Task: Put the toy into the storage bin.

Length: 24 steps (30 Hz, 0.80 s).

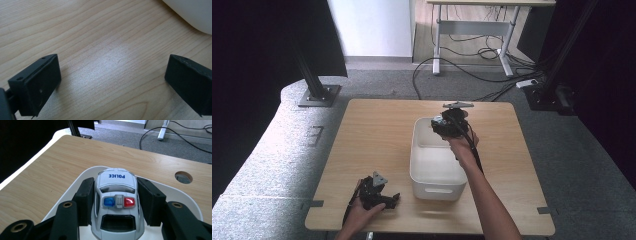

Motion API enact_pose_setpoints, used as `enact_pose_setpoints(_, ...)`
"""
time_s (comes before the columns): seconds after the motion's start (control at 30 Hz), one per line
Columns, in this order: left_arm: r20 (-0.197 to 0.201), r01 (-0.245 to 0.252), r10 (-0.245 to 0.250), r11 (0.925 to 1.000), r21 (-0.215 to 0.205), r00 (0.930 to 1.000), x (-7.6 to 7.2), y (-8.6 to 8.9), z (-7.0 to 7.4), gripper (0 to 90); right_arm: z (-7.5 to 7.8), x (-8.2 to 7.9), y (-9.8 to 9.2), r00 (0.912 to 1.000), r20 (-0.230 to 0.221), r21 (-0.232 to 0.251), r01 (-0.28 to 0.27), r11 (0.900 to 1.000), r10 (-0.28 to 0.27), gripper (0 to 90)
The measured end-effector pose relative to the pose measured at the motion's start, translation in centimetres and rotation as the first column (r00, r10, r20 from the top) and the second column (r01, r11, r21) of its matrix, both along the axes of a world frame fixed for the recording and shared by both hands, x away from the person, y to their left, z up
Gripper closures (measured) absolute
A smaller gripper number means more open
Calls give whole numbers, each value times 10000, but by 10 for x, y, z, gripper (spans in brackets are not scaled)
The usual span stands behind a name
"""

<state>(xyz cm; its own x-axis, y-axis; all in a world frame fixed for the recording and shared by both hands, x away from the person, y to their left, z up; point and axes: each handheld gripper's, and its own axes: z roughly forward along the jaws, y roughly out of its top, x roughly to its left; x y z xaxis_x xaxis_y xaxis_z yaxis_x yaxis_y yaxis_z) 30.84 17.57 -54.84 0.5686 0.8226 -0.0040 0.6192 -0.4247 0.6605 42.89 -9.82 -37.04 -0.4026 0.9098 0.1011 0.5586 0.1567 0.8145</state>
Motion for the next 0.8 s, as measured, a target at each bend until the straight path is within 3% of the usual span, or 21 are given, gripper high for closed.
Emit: enact_pose_setpoints(0.8, 7, 13, -13, 10000, 11, 10000, 0, 0, 0, 4, -7, 11, 18, 9997, -236, -122, -102, 9999, 99, 500)
